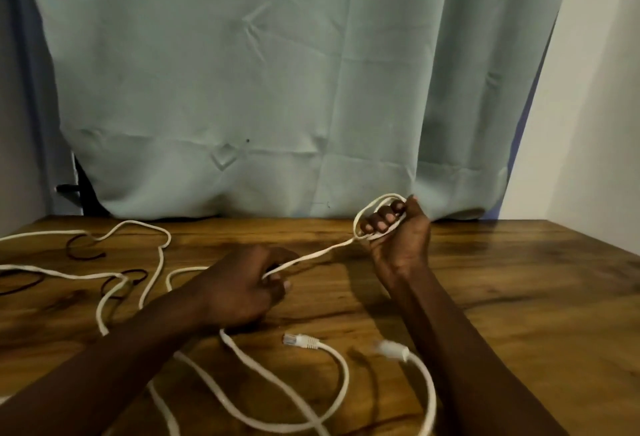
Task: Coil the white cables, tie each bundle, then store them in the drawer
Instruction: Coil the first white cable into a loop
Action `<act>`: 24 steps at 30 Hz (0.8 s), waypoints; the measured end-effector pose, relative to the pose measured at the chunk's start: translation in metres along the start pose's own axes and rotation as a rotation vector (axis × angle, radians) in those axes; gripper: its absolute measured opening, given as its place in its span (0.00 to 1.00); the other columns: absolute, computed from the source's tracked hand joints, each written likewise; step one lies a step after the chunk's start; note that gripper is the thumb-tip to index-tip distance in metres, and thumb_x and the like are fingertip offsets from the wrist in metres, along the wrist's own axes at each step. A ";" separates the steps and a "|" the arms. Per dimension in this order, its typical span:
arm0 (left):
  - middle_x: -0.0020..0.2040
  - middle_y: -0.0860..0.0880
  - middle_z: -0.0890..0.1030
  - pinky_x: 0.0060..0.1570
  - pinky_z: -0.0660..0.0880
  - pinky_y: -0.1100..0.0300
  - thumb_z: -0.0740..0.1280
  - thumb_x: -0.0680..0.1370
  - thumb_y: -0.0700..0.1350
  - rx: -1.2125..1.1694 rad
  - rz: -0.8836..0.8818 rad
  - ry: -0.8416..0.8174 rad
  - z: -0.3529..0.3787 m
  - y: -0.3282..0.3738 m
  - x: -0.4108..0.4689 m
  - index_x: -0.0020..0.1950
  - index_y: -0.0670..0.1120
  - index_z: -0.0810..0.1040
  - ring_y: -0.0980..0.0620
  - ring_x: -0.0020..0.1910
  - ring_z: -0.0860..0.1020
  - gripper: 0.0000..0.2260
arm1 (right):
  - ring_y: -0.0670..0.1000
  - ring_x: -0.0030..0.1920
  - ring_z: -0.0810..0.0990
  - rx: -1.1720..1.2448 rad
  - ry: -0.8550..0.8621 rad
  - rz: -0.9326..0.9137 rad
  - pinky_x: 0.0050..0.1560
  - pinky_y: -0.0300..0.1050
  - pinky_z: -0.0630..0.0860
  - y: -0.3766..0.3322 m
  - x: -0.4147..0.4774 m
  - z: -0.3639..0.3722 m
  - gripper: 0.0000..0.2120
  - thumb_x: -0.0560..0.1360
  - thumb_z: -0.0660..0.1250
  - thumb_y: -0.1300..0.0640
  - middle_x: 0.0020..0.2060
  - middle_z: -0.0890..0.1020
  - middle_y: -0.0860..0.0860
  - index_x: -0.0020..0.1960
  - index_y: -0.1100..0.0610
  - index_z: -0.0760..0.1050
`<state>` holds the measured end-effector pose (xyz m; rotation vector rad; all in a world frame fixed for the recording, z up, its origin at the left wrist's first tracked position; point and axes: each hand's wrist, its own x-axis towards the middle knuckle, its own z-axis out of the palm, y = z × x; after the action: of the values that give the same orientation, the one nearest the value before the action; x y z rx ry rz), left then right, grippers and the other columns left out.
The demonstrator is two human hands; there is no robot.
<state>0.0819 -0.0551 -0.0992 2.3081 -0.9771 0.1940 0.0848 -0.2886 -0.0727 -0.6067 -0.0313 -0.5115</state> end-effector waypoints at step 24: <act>0.44 0.52 0.86 0.47 0.79 0.57 0.68 0.81 0.48 -0.267 0.091 0.437 -0.032 -0.008 -0.003 0.53 0.48 0.85 0.57 0.44 0.84 0.07 | 0.46 0.19 0.60 -0.935 -0.573 0.193 0.26 0.37 0.57 0.072 -0.055 0.027 0.32 0.83 0.53 0.35 0.20 0.64 0.48 0.25 0.51 0.64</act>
<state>0.0885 -0.0295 -0.0785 1.8725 -0.8245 0.5456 0.0737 -0.1992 -0.0988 -1.6430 -0.2838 -0.1207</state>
